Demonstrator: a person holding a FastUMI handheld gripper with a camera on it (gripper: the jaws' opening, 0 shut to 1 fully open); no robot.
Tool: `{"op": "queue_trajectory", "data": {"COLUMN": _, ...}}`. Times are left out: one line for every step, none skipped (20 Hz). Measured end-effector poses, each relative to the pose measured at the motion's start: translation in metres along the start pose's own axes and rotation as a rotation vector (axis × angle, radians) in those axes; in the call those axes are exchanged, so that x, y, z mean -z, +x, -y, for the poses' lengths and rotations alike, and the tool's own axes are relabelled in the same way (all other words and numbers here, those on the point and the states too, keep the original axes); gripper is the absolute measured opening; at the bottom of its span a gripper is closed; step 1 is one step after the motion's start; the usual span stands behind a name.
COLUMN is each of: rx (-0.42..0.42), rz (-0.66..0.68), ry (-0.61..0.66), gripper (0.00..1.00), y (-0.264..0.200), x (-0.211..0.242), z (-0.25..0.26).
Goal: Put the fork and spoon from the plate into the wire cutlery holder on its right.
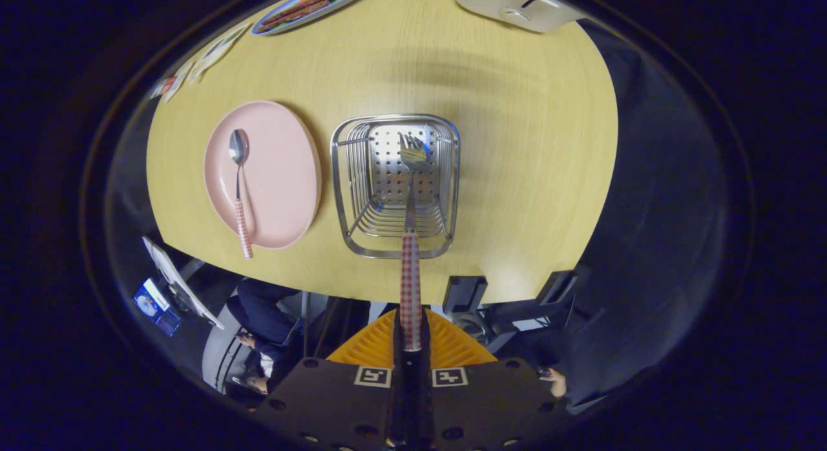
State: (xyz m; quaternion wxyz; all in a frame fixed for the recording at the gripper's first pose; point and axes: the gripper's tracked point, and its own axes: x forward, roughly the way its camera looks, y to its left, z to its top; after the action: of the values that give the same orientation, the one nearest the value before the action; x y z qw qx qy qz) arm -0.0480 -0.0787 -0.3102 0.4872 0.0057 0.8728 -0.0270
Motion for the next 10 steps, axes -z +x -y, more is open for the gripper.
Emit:
{"op": "queue_trajectory", "data": {"rx": 0.002, "rz": -0.005, "ry": -0.005, "gripper": 0.08, "y": 0.000, "x": 0.002, "z": 0.001}}
{"op": "queue_trajectory", "data": {"rx": 0.003, "rz": -0.002, "ry": -0.001, "gripper": 0.08, "y": 0.000, "x": 0.001, "z": 0.002}}
{"op": "queue_trajectory", "data": {"rx": 0.003, "rz": 0.012, "ry": 0.006, "gripper": 0.08, "y": -0.001, "x": -0.003, "z": 0.002}}
{"op": "queue_trajectory", "data": {"rx": 0.008, "rz": 0.030, "ry": 0.009, "gripper": 0.08, "y": -0.001, "x": -0.008, "z": 0.004}}
{"op": "queue_trajectory", "data": {"rx": 0.004, "rz": 0.045, "ry": 0.015, "gripper": 0.08, "y": -0.002, "x": -0.011, "z": 0.004}}
{"op": "queue_trajectory", "data": {"rx": 0.003, "rz": 0.061, "ry": 0.012, "gripper": 0.13, "y": -0.003, "x": -0.014, "z": 0.004}}
{"op": "queue_trajectory", "data": {"rx": -0.008, "rz": 0.072, "ry": 0.011, "gripper": 0.28, "y": -0.004, "x": -0.015, "z": 0.005}}
{"op": "queue_trajectory", "data": {"rx": -0.016, "rz": 0.078, "ry": 0.012, "gripper": 0.43, "y": -0.005, "x": -0.013, "z": 0.003}}
{"op": "queue_trajectory", "data": {"rx": -0.022, "rz": 0.082, "ry": 0.013, "gripper": 0.57, "y": -0.006, "x": -0.010, "z": 0.003}}
{"op": "queue_trajectory", "data": {"rx": -0.027, "rz": 0.085, "ry": 0.018, "gripper": 0.72, "y": -0.006, "x": -0.008, "z": 0.004}}
